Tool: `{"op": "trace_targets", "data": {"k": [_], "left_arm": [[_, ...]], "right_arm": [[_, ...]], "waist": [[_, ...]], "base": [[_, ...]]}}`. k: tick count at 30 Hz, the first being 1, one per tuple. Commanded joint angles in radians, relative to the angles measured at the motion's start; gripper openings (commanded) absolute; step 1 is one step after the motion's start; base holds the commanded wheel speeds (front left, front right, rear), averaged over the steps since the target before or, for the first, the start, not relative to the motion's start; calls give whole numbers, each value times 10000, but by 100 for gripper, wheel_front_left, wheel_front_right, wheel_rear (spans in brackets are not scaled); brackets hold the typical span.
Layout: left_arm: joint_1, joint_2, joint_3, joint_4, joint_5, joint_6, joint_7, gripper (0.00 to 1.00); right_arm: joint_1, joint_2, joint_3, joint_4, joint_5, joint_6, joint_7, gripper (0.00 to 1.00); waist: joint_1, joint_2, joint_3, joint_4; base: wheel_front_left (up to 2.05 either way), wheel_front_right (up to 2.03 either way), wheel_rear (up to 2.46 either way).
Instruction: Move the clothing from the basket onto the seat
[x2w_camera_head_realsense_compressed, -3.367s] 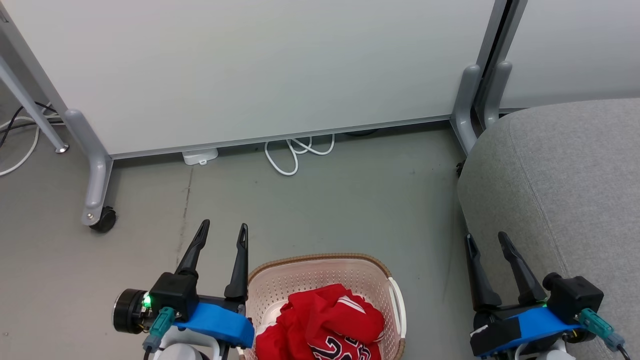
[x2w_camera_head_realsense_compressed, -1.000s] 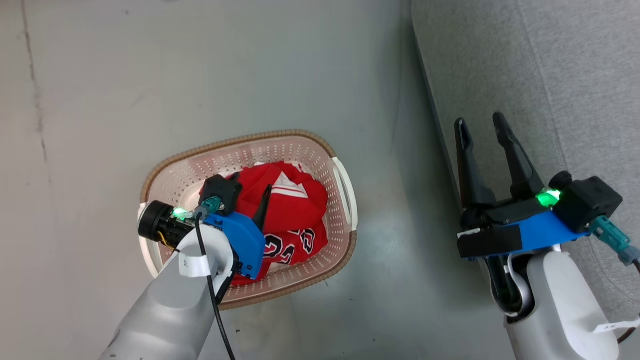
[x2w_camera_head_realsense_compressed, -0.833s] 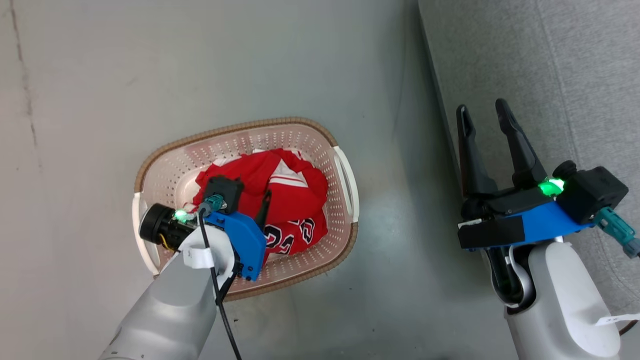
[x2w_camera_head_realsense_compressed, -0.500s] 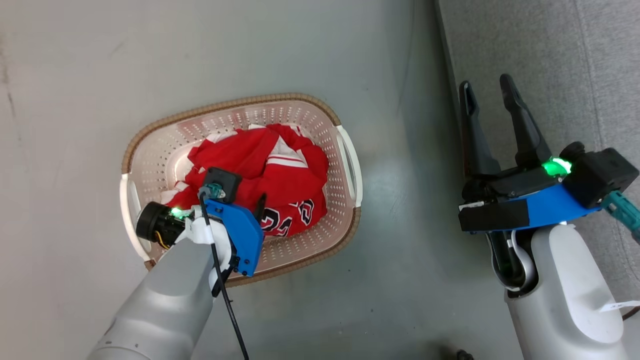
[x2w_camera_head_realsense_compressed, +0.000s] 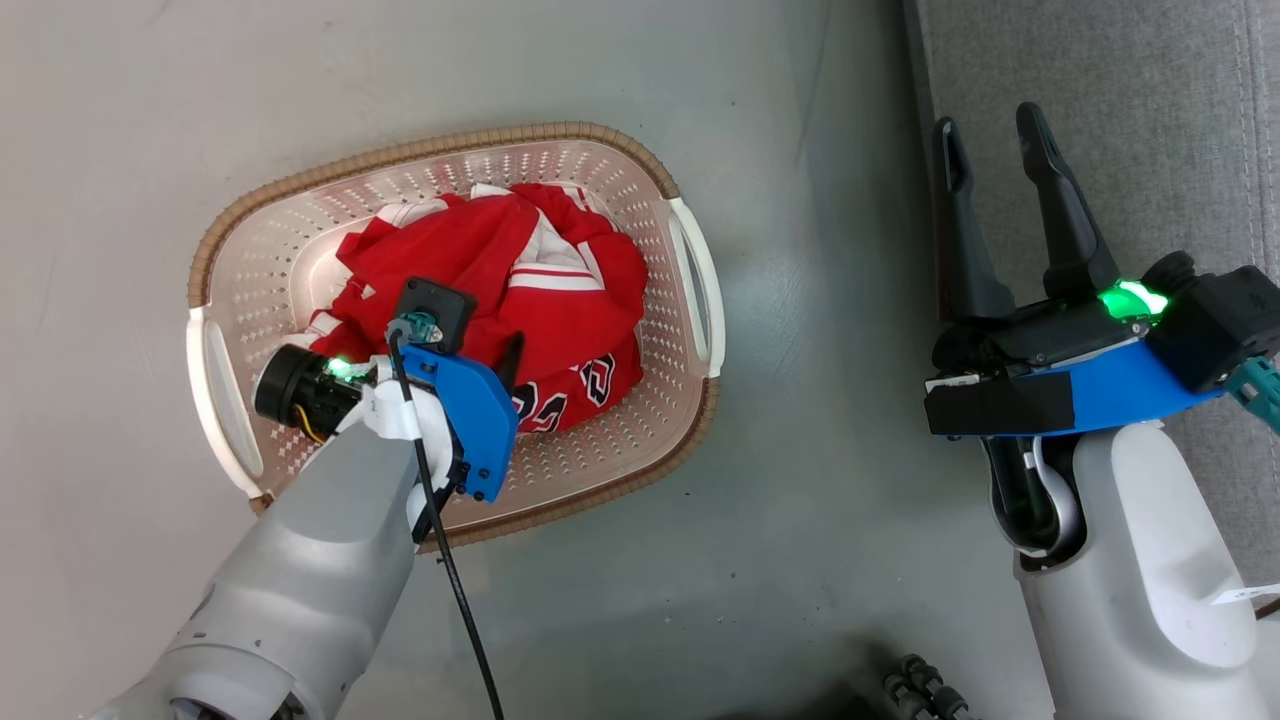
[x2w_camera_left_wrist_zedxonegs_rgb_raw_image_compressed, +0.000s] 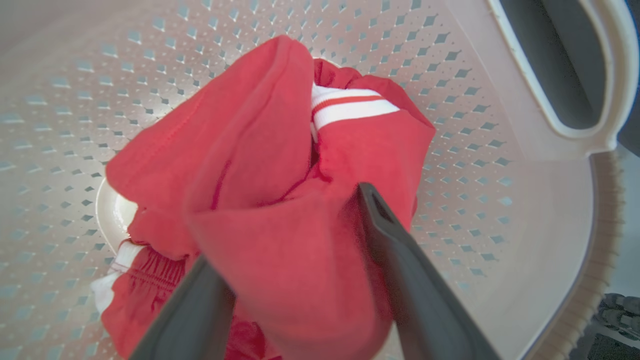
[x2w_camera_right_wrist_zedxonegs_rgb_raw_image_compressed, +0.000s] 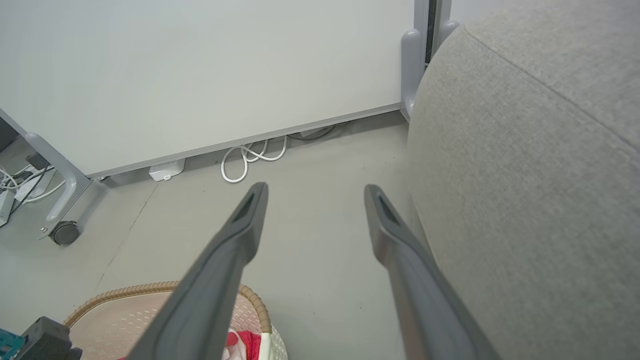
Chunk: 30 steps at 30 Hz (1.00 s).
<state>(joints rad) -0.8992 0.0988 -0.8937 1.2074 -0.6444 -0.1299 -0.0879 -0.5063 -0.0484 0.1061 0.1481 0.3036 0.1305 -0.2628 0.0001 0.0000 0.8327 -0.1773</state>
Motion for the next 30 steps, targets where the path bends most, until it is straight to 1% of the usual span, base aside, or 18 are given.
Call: {"op": "trace_targets", "data": {"k": [1,2,3,9,17,24,30], "left_arm": [[-198,84,-139,57,-23,-9,-40,100],[-240,78,-195,80,-69,-9,-66,41],[-291,77,-272,99,-66,-9,-103,0],[-328,43,-638,134,-329,-9,-335,0],[-406,-10,-1072,86,-576,-9,-1015,0],[-366,-114,-1246,-200,-1007,-9,-1548,0],[-166,-107,-1324,-572,-1233,-10,-1760,0]], "right_arm": [[-134,-35,-26,-46,54,4,-31,100],[-151,-35,-37,-48,52,4,-31,100],[-169,-35,-42,-47,52,4,-31,100],[-206,-35,-52,57,82,4,-31,100],[-144,-36,-76,170,87,4,-31,100],[60,-37,-113,308,13,4,-31,100],[276,-37,-116,442,-81,4,-31,100]], "waist": [[-1,0,64,-1],[-1,0,87,4],[-1,0,104,7],[-1,0,46,51],[-1,0,-278,190],[-1,0,-836,442],[-1,0,-1539,668]], "base": [[0,0,0],[0,0,0],[0,0,0],[0,0,0],[0,0,0],[0,0,0],[0,0,0]]}}
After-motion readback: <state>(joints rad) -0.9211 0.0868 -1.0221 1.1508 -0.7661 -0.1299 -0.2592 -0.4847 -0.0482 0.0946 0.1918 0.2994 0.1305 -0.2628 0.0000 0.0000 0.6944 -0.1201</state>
